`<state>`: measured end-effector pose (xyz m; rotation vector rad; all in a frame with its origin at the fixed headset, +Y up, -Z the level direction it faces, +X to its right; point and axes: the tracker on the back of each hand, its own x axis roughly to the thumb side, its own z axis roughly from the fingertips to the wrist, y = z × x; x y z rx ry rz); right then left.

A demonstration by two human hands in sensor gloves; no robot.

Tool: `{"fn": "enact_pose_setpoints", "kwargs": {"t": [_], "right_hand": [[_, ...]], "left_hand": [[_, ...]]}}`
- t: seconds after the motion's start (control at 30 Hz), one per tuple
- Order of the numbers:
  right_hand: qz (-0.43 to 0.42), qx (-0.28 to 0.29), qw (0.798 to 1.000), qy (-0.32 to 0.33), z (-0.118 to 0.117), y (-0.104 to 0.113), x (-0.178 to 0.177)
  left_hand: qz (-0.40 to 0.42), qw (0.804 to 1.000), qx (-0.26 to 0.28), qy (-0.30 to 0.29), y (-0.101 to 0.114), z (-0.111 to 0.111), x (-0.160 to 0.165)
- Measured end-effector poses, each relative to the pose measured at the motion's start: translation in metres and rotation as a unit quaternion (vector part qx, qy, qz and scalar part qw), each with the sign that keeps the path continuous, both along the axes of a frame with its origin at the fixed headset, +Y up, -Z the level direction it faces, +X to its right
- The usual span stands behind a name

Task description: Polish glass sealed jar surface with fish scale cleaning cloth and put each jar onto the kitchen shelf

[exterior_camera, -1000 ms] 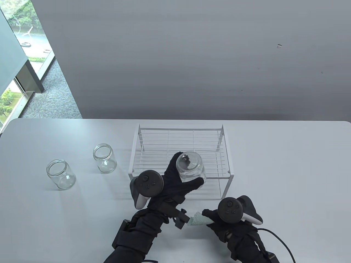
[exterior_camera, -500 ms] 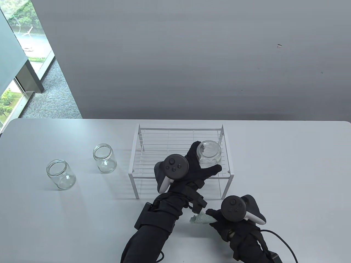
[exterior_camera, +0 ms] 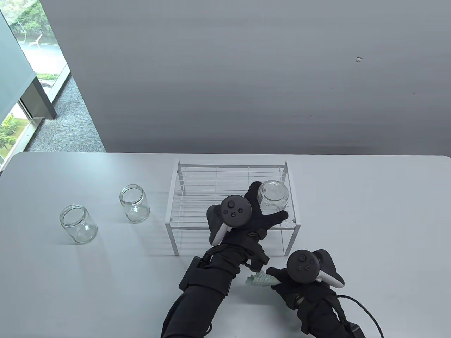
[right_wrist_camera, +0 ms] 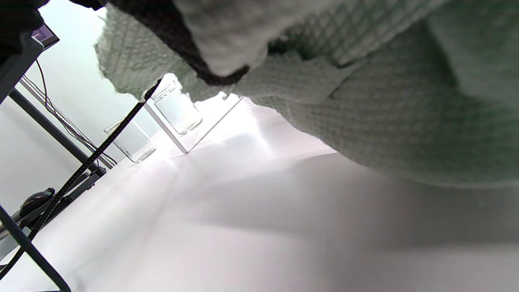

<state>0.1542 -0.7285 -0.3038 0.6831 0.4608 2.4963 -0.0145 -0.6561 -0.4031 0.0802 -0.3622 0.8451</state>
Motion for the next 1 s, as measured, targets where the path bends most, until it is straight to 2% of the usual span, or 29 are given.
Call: {"fn": "enact_pose_setpoints", "kwargs": {"t": [0.53, 0.87, 1.0], "right_hand": [[-0.005, -0.007, 1.000, 0.002, 0.000, -0.001, 0.000], [-0.005, -0.011, 1.000, 0.005, 0.001, -0.001, -0.001], [-0.005, -0.011, 1.000, 0.007, 0.001, -0.002, -0.002]], "left_hand": [[0.010, 1.000, 0.000, -0.013, -0.002, 0.003, -0.001], [0.029, 0.999, 0.020, -0.023, 0.005, 0.012, -0.016], [0.011, 0.998, 0.047, -0.029, 0.013, 0.022, -0.028]]}}
